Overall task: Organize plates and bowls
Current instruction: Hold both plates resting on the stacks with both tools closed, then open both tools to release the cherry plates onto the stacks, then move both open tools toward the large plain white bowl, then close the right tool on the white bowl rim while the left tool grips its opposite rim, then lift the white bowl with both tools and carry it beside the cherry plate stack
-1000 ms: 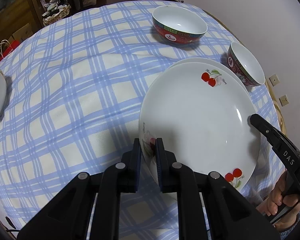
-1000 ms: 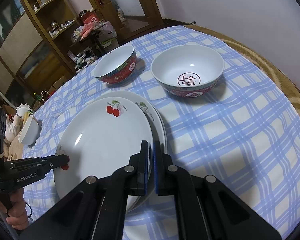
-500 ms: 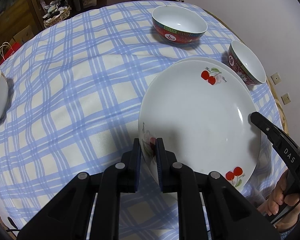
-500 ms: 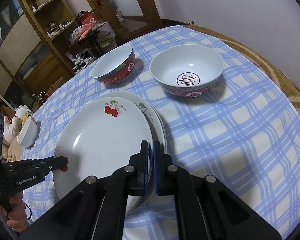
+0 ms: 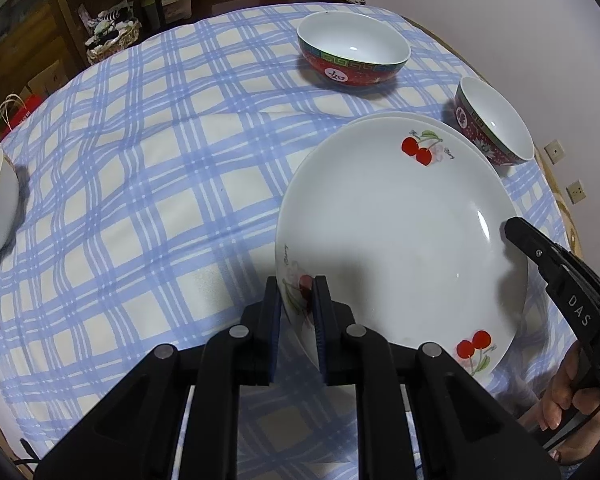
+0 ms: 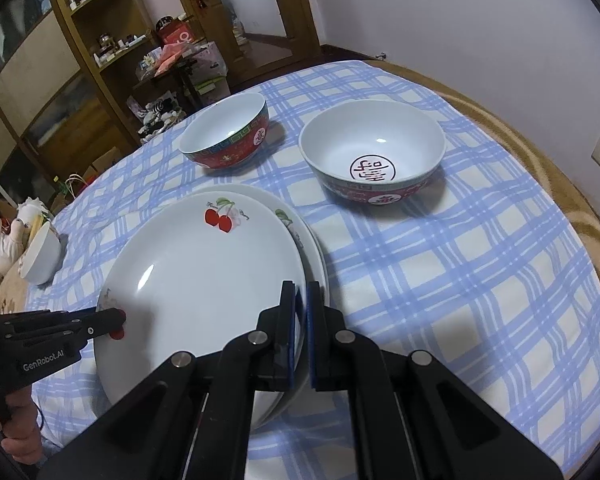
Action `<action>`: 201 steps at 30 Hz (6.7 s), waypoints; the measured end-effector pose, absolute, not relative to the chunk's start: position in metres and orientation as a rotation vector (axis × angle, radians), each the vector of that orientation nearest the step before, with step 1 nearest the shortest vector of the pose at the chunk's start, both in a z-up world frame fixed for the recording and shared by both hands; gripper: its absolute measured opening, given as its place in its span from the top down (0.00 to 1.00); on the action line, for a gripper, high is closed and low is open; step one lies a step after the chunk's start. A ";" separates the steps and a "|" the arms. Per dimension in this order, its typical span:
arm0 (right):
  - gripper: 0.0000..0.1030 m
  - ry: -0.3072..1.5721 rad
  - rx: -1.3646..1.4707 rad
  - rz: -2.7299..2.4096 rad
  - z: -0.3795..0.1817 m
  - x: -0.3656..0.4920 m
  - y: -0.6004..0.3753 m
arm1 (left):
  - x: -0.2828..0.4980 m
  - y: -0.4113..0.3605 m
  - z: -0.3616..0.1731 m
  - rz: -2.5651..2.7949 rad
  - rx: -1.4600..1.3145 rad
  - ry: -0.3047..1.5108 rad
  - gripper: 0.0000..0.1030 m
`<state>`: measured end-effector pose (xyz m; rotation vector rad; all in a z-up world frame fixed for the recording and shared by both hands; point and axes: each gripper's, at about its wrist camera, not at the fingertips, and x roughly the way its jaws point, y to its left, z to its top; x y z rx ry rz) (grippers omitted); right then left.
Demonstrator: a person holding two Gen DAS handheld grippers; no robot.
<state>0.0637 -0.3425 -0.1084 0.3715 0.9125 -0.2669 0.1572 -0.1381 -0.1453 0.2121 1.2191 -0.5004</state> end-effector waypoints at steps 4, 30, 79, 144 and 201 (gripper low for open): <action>0.94 0.904 0.372 -0.276 -0.107 0.063 -0.343 | 0.154 -0.144 -0.144 -0.487 0.265 1.185 0.85; 0.94 0.888 0.329 -0.324 -0.103 0.063 -0.344 | 0.152 -0.147 -0.142 -0.492 0.278 1.165 0.85; 0.47 0.840 0.099 -0.161 -0.055 0.091 -0.279 | 0.150 -0.022 -0.063 -0.229 0.160 1.090 0.52; 0.02 0.780 0.095 0.262 -0.024 0.300 -0.047 | 0.299 0.193 -0.054 0.169 -0.112 1.009 0.13; 0.90 1.142 0.036 0.344 -0.133 0.353 0.034 | 0.318 0.221 -0.146 0.184 -0.328 1.148 0.91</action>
